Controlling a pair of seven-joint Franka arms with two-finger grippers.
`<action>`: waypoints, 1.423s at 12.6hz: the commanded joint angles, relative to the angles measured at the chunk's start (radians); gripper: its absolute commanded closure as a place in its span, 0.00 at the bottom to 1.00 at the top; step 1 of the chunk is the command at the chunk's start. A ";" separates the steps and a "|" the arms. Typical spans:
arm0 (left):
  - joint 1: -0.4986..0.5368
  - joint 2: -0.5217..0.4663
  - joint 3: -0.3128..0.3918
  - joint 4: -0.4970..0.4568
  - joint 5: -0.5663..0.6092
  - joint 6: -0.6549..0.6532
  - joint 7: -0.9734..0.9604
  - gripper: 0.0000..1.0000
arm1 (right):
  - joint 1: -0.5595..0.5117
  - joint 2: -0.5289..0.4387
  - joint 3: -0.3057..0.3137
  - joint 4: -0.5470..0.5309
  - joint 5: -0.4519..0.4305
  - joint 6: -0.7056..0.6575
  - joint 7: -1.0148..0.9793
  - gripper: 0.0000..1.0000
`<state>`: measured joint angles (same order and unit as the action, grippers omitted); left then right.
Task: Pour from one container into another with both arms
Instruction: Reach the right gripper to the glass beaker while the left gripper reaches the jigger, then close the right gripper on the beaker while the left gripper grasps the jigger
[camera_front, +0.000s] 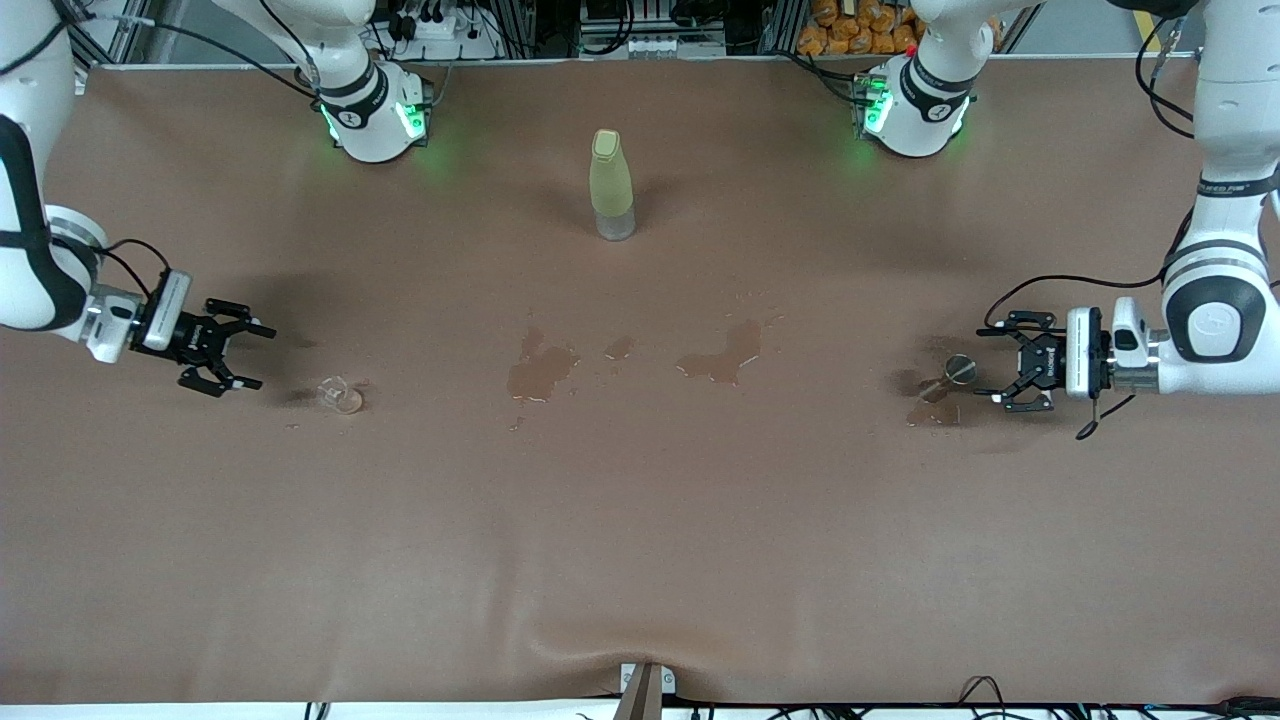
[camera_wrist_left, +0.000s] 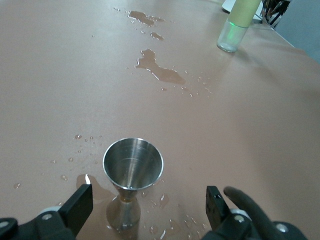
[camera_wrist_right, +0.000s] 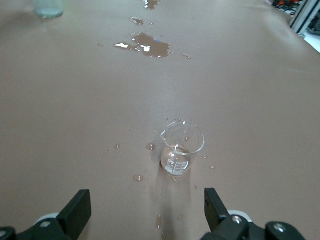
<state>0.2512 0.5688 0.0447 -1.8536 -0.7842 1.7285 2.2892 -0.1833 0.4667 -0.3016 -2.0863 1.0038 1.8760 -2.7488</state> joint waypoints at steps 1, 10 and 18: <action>0.003 0.040 -0.005 -0.002 -0.064 0.026 0.056 0.00 | -0.028 0.081 0.009 0.014 0.114 -0.044 -0.164 0.00; -0.013 0.092 -0.008 0.001 -0.139 0.069 0.090 0.00 | -0.030 0.227 0.016 0.022 0.321 -0.140 -0.293 0.00; -0.012 0.111 -0.008 0.002 -0.171 0.071 0.150 0.17 | -0.027 0.276 0.055 0.045 0.404 -0.149 -0.339 0.00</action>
<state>0.2386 0.6805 0.0376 -1.8508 -0.9336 1.7911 2.4174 -0.1911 0.7115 -0.2606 -2.0433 1.3569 1.7432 -2.8168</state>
